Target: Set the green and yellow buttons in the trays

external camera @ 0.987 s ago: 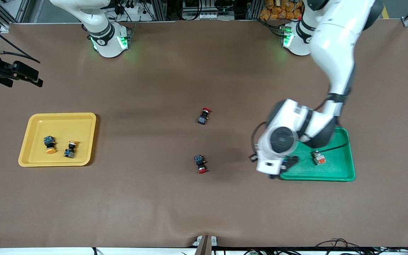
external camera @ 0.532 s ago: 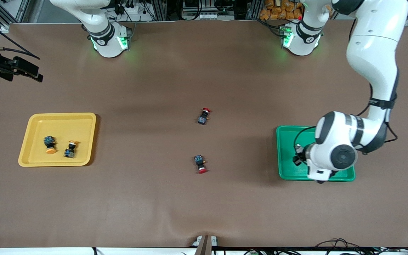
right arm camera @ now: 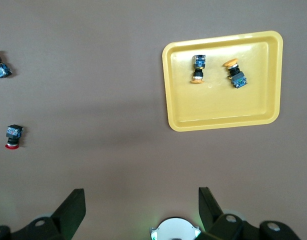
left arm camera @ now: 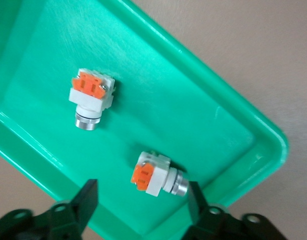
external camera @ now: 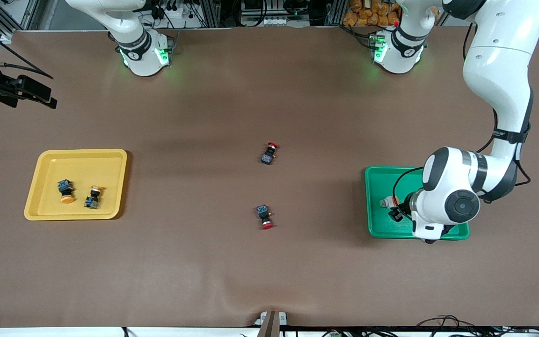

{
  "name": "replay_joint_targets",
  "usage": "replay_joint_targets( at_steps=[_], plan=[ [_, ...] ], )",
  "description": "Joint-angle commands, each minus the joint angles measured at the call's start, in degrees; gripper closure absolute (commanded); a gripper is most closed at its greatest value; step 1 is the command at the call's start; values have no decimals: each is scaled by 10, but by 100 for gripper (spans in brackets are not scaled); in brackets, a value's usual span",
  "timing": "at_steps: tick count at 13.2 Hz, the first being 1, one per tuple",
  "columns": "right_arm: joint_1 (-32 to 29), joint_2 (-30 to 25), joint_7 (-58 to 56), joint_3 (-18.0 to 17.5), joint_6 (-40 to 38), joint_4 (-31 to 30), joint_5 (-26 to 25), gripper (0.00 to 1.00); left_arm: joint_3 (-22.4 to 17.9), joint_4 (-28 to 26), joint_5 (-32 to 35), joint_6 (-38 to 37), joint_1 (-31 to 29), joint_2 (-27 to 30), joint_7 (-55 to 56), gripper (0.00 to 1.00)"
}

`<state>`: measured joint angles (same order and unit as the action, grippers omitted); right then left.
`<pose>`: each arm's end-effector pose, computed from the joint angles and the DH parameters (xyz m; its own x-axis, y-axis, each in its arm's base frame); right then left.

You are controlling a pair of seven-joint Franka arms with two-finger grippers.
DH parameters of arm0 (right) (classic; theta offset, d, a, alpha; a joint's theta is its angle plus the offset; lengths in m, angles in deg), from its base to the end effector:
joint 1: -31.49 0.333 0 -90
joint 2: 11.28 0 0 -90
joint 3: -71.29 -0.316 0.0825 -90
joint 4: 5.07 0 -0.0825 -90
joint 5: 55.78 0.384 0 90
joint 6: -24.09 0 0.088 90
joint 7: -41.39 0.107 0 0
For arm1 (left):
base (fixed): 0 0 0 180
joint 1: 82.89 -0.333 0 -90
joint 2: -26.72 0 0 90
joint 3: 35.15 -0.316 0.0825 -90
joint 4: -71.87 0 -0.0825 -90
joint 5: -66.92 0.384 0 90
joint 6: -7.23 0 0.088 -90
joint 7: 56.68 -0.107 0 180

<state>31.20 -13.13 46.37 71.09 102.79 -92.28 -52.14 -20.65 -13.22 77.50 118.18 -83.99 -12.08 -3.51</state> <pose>0.5233 0.0070 0.6486 0.9898 -0.0758 -0.1206 -0.0827 -0.9952 -0.0529 0.6799 -0.1210 0.2686 0.7854 0.6069 -0.1220 0.5880 -0.7930 -0.1594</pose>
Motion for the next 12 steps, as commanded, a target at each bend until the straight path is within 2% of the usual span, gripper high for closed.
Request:
replay_joint_targets(
  at_steps=[1, 5, 9, 12],
  plan=[
    [-4, 5, 10, -1, -3, 22, 0, 0, -2, -17, -8, -18, -2, 75, -37, 0],
    [0, 8, 10, -1, -3, 22, 0, 0, 4, -11, -50, -69, -51, 151, -147, 0],
    [4, 13, 10, -1, -3, 22, 0, 0, -1, -4, -57, -136, -78, 245, -226, 0],
    [5, 15, 10, -2, -3, 23, -1, 0, 0, 36, -58, -196, -92, 267, -311, 0]
  ],
)
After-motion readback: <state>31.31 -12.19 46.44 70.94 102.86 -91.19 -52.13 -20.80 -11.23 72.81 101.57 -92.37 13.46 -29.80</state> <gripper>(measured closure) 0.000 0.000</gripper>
